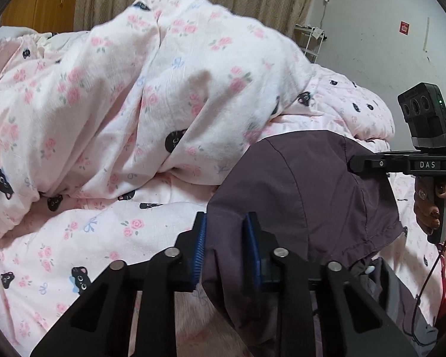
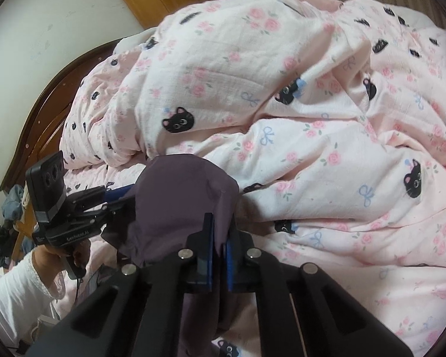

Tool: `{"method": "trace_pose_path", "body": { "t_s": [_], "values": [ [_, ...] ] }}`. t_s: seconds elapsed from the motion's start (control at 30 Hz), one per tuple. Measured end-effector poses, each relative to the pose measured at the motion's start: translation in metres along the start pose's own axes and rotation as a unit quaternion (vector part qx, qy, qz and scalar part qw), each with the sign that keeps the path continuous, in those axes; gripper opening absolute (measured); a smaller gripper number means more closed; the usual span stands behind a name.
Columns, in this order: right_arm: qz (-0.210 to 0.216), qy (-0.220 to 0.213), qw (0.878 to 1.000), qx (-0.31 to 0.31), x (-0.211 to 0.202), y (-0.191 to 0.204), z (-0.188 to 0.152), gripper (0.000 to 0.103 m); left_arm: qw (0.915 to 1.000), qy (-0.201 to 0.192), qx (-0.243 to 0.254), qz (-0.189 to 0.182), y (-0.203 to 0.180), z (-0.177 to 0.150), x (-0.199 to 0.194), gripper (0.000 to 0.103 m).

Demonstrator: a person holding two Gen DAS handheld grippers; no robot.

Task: Fold clothes
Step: 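Lift the hood with both grippers and fold it down onto the jacket hem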

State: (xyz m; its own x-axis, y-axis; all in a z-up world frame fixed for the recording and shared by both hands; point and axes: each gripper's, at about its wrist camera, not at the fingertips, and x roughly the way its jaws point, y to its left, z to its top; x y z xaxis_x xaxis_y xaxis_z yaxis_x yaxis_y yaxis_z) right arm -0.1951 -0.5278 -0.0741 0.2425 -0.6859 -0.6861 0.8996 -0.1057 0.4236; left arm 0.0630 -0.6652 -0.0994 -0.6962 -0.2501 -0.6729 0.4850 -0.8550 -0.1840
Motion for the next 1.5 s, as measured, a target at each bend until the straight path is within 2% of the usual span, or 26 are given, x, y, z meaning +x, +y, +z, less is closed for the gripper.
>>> {"method": "trace_pose_path", "body": {
  "t_s": [0.17,0.5,0.8,0.93,1.07,1.17,1.23,1.27,1.33,1.4,1.5],
  "values": [
    [0.002,-0.006,1.0,-0.015,-0.02,0.013,-0.004,0.006,0.9999,-0.006,0.0,-0.01,-0.007,-0.001,-0.024,0.011],
    [0.006,0.0,0.998,-0.057,-0.057,0.053,-0.029,0.006,0.9996,-0.002,0.021,-0.017,-0.036,-0.023,-0.075,0.006],
    [0.003,0.026,0.993,-0.115,-0.088,0.102,-0.079,0.005,0.999,-0.012,0.029,-0.031,-0.061,-0.067,-0.131,0.006],
    [0.002,0.038,0.989,-0.141,-0.094,0.121,-0.11,0.003,0.9979,-0.009,0.055,-0.034,-0.085,-0.09,-0.147,0.006],
    [-0.013,0.049,0.985,-0.168,-0.093,0.136,-0.139,0.002,0.9973,-0.009,0.073,-0.005,-0.097,-0.103,-0.155,0.006],
    [-0.029,0.046,0.982,-0.179,-0.093,0.142,-0.149,0.002,0.9955,-0.006,0.091,0.028,-0.099,-0.105,-0.157,0.007],
    [-0.043,0.039,0.98,-0.19,-0.095,0.147,-0.152,0.002,0.9946,-0.005,0.097,0.036,-0.097,-0.104,-0.16,0.008],
    [-0.052,0.037,0.978,-0.201,-0.096,0.15,-0.155,0.002,0.9943,-0.008,0.101,0.034,-0.097,-0.103,-0.163,0.01],
    [-0.065,0.037,0.973,-0.22,-0.097,0.155,-0.161,0.002,0.9915,-0.014,0.123,0.038,-0.1,-0.098,-0.165,0.021],
    [-0.072,0.042,0.968,-0.236,-0.095,0.158,-0.167,0.002,0.9871,-0.02,0.152,0.047,-0.105,-0.093,-0.167,0.059],
    [-0.073,0.047,0.965,-0.247,-0.092,0.159,-0.173,0.002,0.9751,-0.024,0.214,0.053,-0.116,-0.082,-0.164,0.066]
  ]
}}
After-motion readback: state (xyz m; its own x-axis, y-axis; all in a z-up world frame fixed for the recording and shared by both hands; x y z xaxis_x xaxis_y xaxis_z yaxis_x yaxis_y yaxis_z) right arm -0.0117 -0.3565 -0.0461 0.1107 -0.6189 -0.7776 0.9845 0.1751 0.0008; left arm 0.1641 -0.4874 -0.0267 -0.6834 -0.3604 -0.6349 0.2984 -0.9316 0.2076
